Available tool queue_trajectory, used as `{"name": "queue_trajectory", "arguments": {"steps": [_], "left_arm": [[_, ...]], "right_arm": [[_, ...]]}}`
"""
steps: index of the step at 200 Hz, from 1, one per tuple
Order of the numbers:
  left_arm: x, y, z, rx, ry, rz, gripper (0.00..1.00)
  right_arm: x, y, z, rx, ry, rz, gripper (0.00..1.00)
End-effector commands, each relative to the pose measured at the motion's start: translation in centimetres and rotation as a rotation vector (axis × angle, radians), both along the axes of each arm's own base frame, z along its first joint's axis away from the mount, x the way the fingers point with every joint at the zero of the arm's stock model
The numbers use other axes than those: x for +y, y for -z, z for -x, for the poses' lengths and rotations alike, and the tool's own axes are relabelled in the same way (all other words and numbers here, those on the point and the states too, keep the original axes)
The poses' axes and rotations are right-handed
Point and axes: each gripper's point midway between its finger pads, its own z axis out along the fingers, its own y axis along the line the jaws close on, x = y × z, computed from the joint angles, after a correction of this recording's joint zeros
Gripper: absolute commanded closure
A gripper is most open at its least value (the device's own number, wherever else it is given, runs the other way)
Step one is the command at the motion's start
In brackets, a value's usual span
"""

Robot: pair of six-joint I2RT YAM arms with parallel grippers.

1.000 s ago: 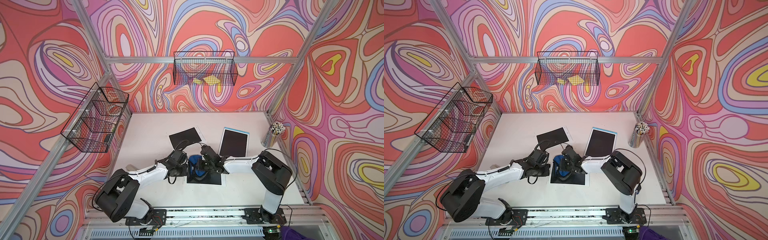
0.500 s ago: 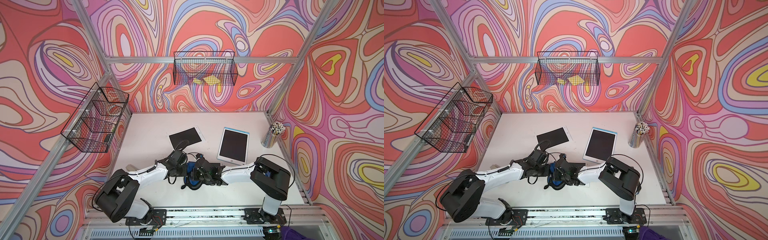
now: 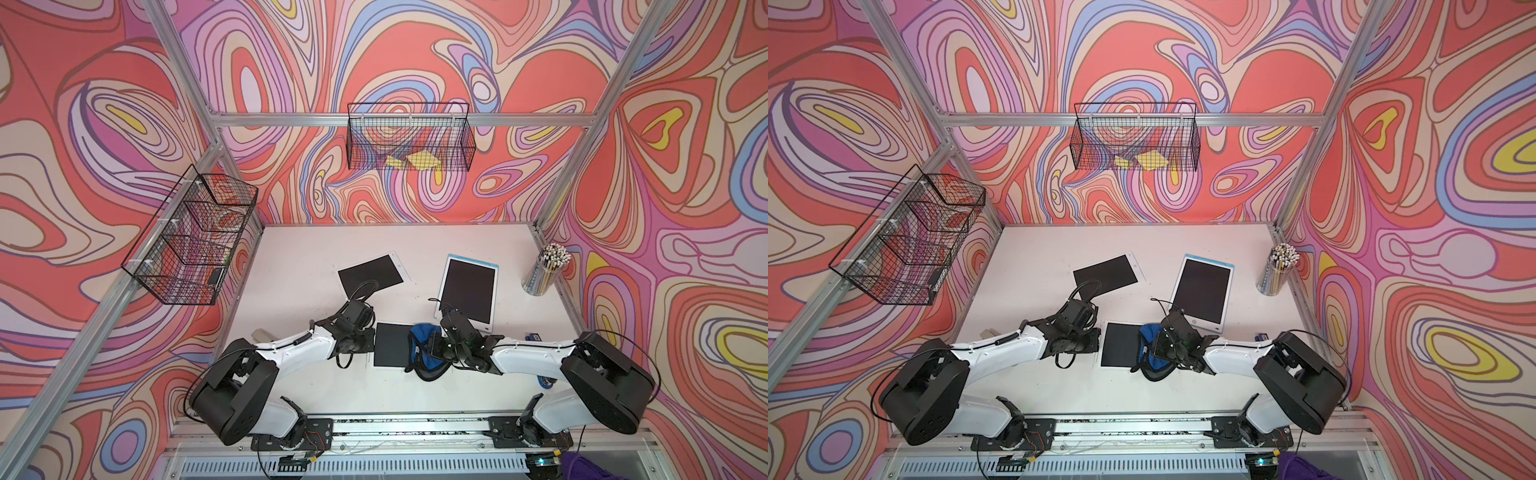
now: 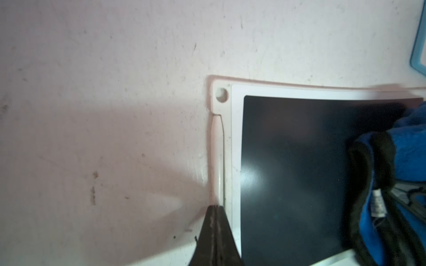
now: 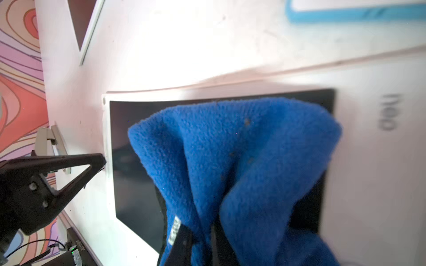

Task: Wipe the drawing tablet
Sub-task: Wipe the dirt from the drawing tablet.

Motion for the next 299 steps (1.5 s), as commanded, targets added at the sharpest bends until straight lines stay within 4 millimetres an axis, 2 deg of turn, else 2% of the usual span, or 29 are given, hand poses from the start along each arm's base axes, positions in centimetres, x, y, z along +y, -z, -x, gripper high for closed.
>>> {"name": "queue_trajectory", "arguments": {"steps": [1,22,42,48,68,79,89,106,134,141,172,198,222,253,267,284,288,299], "left_arm": [[3.3,3.5,4.0,0.159,-0.011,-0.14,0.99],[3.2,3.6,4.0,0.161,-0.014,-0.136,0.99],[3.1,3.6,4.1,0.165,-0.011,-0.128,0.99],[3.1,3.6,4.1,0.166,-0.012,-0.127,0.99],[3.0,3.6,4.0,0.164,-0.013,-0.125,0.99],[3.0,3.5,4.0,0.164,-0.012,-0.127,0.99],[3.0,3.5,4.0,0.165,-0.011,-0.127,0.99],[3.1,3.5,4.0,0.167,-0.011,-0.131,0.99],[3.1,3.5,4.0,0.167,-0.009,-0.134,0.99],[3.1,3.5,4.0,0.166,-0.009,-0.134,0.99],[3.1,3.5,4.0,0.168,-0.01,-0.133,0.99],[3.0,3.4,3.9,0.168,-0.009,-0.133,0.99],[2.8,3.3,3.8,0.165,-0.008,-0.127,0.99],[2.6,3.4,3.8,0.169,-0.008,-0.115,0.99],[2.5,3.5,3.8,0.168,-0.01,-0.108,0.99],[2.5,3.5,3.9,0.17,-0.011,-0.101,0.99],[2.5,3.6,3.9,0.171,-0.009,-0.1,0.99],[2.4,3.6,3.9,0.172,-0.01,-0.097,0.99]], "right_arm": [[-5.3,5.5,3.6,0.186,0.0,0.273,1.0],[-2.5,6.0,2.3,0.188,-0.044,0.221,1.0],[1.1,6.4,1.6,0.175,-0.109,0.222,1.0],[2.0,7.2,1.8,0.189,-0.129,0.234,1.0],[5.9,7.8,2.5,0.191,-0.198,0.223,1.0],[7.3,8.0,3.2,0.19,-0.223,0.215,1.0],[7.8,8.1,3.8,0.194,-0.231,0.206,1.0],[6.7,8.2,4.6,0.206,-0.214,0.199,1.0],[1.9,7.6,5.0,0.201,-0.154,0.267,1.0],[0.7,6.9,4.8,0.193,-0.132,0.255,1.0],[-5.7,6.2,3.9,0.21,-0.011,0.261,1.0],[-8.1,5.1,2.3,0.193,0.044,0.265,1.0],[-7.3,4.4,0.2,0.167,0.033,0.256,1.0],[-4.2,4.3,-2.8,0.155,-0.009,0.197,1.0],[-2.5,4.2,-3.6,0.148,-0.039,0.186,1.0],[0.3,3.8,-3.5,0.126,-0.097,0.196,1.0],[0.9,4.6,-2.9,0.144,-0.117,0.216,1.0],[3.0,5.0,-1.9,0.149,-0.164,0.232,1.0]]}}
